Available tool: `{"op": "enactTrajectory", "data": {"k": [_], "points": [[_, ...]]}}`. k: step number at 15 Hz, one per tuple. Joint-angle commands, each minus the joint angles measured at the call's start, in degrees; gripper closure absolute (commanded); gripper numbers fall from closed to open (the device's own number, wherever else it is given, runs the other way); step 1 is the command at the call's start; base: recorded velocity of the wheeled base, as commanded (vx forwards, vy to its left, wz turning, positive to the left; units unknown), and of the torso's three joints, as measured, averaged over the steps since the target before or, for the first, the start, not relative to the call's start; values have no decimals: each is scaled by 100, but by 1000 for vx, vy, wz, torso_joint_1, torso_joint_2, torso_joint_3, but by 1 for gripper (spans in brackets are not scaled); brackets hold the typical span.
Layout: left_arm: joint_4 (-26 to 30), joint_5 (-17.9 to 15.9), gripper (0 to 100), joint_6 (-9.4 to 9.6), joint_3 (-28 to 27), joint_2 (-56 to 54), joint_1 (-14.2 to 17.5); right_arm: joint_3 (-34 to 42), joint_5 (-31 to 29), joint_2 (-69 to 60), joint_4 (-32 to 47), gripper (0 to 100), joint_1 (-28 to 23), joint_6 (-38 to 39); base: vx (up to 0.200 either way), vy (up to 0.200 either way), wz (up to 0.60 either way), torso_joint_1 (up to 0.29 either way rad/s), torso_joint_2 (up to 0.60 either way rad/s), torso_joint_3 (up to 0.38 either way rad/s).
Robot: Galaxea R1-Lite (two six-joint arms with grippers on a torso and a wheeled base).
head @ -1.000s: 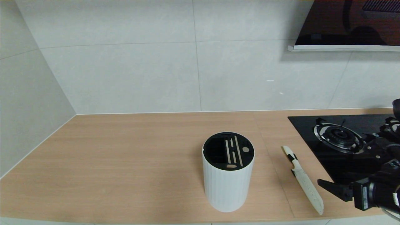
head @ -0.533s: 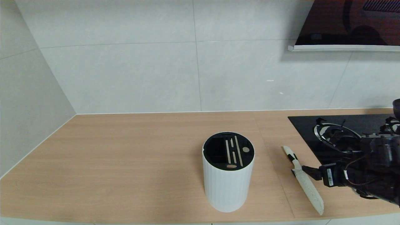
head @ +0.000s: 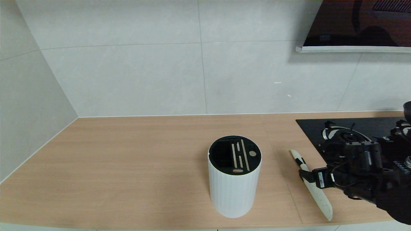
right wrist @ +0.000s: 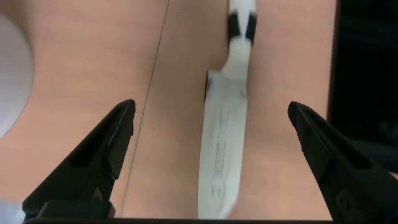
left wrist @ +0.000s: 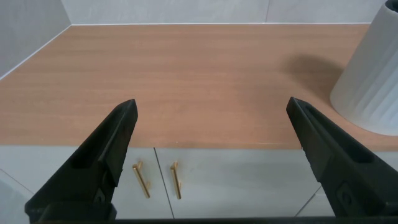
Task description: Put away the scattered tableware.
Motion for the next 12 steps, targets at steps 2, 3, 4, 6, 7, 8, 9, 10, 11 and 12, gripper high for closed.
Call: {"op": "enactTrajectory", "data": {"k": [2, 3, 4, 6, 7, 8, 9, 10, 11, 12], "points": [[8, 2, 0, -2, 0, 0, 0, 2, -256, 792, -658, 0, 3, 23, 0, 0, 0, 0, 0, 0], [-1, 2, 0, -2, 0, 0, 0, -7, -335, 941, -868, 0, 3, 41, 0, 0, 0, 0, 0, 0], [8, 2, 0, -2, 0, 0, 9, -7, -370, 1117, -1150, 0, 3, 49, 0, 0, 0, 0, 0, 0], [-1, 2, 0, -2, 0, 0, 0, -209, -379, 1354, -1273, 0, 3, 164, 0, 0, 0, 0, 0, 0], [8, 2, 0, -2, 0, 0, 0, -297, -432, 1504, -1282, 0, -6, 260, 0, 0, 0, 0, 0, 0], [-1, 2, 0, -2, 0, 0, 0, -332, -458, 1556, -1282, 0, -6, 313, 0, 0, 0, 0, 0, 0], [-1, 2, 0, -2, 0, 0, 0, -359, -476, 1706, -1290, 0, -15, 357, 0, 0, 0, 0, 0, 0], [8, 2, 0, -2, 0, 0, 0, -359, -476, 1759, -1290, 0, -24, 357, 0, 0, 0, 0, 0, 0], [-1, 2, 0, -2, 0, 0, 0, -350, -476, 1759, -1290, 0, -32, 357, 0, 0, 0, 0, 0, 0], [-1, 2, 0, -2, 0, 0, 0, -350, -476, 1750, -1290, 0, -32, 357, 0, 0, 0, 0, 0, 0]]}}
